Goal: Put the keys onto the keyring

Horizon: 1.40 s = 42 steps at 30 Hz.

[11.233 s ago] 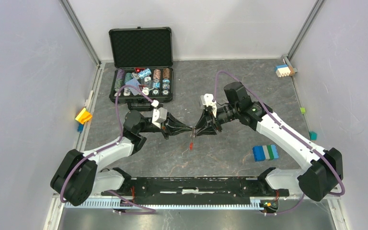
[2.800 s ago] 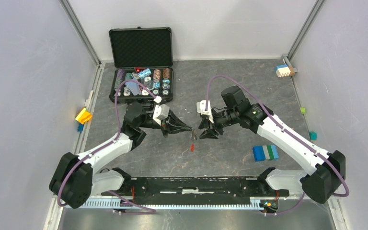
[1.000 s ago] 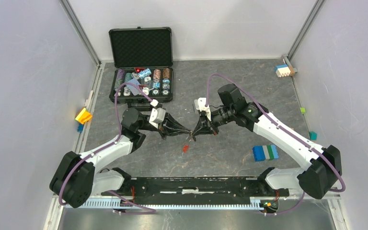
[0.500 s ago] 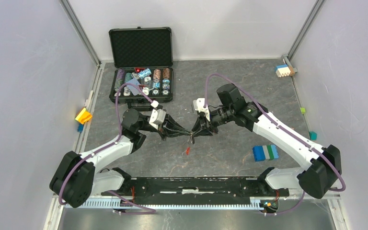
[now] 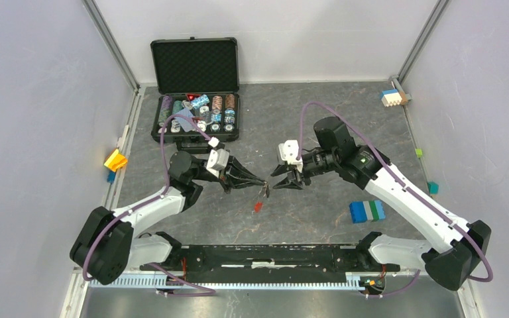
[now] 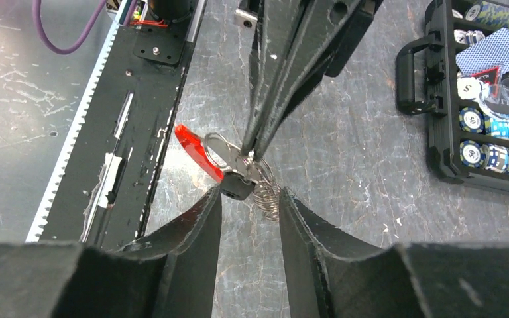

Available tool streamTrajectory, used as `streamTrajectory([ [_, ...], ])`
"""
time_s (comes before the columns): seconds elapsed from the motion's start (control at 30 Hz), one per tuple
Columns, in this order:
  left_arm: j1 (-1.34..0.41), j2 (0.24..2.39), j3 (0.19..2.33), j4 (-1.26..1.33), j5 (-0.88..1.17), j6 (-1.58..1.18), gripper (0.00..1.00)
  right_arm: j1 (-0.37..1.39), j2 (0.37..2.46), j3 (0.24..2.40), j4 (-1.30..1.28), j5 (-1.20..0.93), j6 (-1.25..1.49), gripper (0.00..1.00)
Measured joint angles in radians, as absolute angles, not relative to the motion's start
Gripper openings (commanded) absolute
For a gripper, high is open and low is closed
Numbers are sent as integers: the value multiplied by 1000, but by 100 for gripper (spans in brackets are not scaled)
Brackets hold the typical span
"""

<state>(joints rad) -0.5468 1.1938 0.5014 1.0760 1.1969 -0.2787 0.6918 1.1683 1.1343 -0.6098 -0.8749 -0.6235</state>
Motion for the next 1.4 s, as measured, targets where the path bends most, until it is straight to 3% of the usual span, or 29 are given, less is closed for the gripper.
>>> streamTrajectory([
  [0.83, -547, 1226, 490, 1140, 1124, -334, 2, 693, 1194, 1077, -447, -879, -493, 23],
  [0.9, -547, 1226, 489, 1140, 1124, -334, 2, 694, 1196, 1075, -442, -879, -490, 19],
  [1.03, -546, 1226, 488, 1139, 1119, -334, 2, 694, 1196, 1073, -441, -880, -485, 1],
  [1.4, -550, 1214, 498, 989, 1109, -227, 3, 712, 1206, 1090, -503, -798, -503, 0],
])
